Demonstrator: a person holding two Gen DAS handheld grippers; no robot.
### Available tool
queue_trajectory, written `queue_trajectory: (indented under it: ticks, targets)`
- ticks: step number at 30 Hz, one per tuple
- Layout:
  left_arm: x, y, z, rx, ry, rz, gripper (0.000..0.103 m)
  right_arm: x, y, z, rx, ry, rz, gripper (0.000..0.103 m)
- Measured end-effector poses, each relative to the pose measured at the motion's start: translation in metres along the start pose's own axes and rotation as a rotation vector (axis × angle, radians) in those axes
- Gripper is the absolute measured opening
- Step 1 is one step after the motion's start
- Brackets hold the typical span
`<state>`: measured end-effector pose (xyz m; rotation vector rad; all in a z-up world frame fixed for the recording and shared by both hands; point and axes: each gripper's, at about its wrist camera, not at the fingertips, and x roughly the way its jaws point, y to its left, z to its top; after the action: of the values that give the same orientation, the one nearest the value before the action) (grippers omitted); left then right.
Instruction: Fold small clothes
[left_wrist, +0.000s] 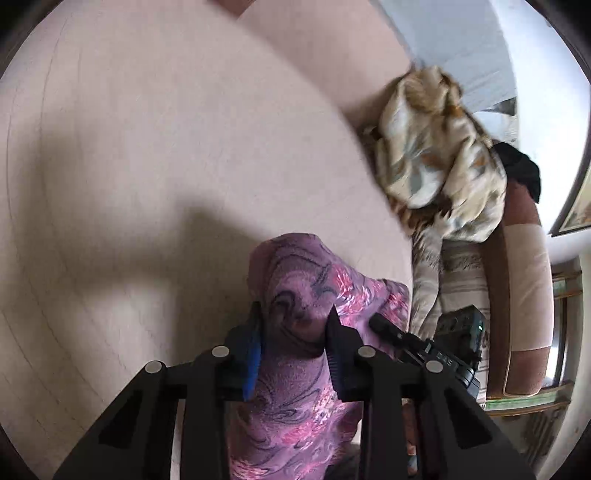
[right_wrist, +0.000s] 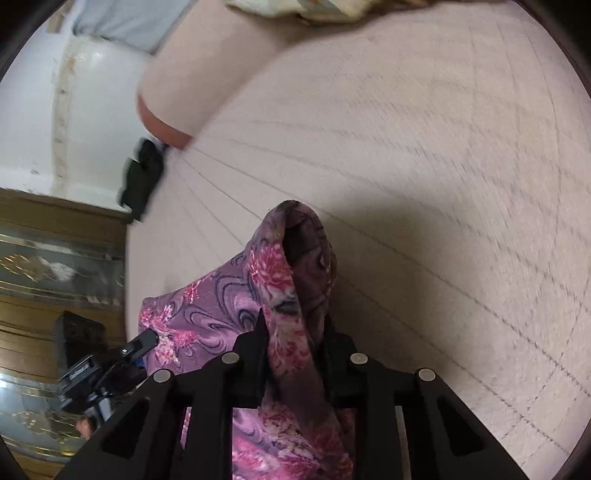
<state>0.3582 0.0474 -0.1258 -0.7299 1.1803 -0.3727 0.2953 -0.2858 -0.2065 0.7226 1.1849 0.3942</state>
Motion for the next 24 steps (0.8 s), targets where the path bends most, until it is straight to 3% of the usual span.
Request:
queue_trajectory:
  ticks: [3, 6, 8, 10, 12, 13, 16, 20, 22, 24]
  targets:
    - [-0.013, -0.02, 0.04, 0.058, -0.059, -0.012, 0.029, -0.006, 0.024, 0.026, -0.046, -0.03, 0.048, 0.025]
    - [-0.01, -0.032, 0.081, 0.124, -0.108, 0.03, 0.03, 0.001, 0.043, 0.058, -0.062, -0.051, 0.07, 0.025]
    - [0.009, -0.024, 0.104, 0.148, -0.102, 0.116, 0.037, 0.014, 0.049, 0.082, -0.077, -0.084, 0.065, 0.029]
    - [0.02, -0.008, 0.109, 0.141, -0.117, 0.239, 0.037, 0.034, 0.046, 0.095, -0.087, -0.108, -0.008, 0.049]
    - [0.021, 0.012, 0.099, 0.145, -0.088, 0.256, 0.037, 0.051, 0.029, 0.096, -0.043, -0.092, -0.091, 0.053]
    - [0.015, 0.02, 0.089, 0.147, -0.066, 0.241, 0.041, 0.052, 0.02, 0.089, -0.019, -0.077, -0.085, 0.054]
    - [-0.011, 0.043, 0.044, 0.13, -0.045, 0.191, 0.065, 0.033, 0.012, 0.06, 0.017, -0.081, -0.031, 0.061]
    - [-0.034, 0.068, -0.019, 0.08, -0.039, 0.121, 0.07, 0.011, 0.019, 0.012, 0.03, -0.082, -0.03, 0.062]
    - [-0.032, 0.071, -0.039, 0.063, -0.038, 0.124, 0.077, 0.007, 0.012, -0.019, 0.026, -0.066, -0.06, 0.062]
    - [-0.017, 0.072, -0.052, 0.036, 0.015, 0.14, 0.077, 0.014, -0.004, -0.048, 0.056, -0.028, -0.082, 0.062]
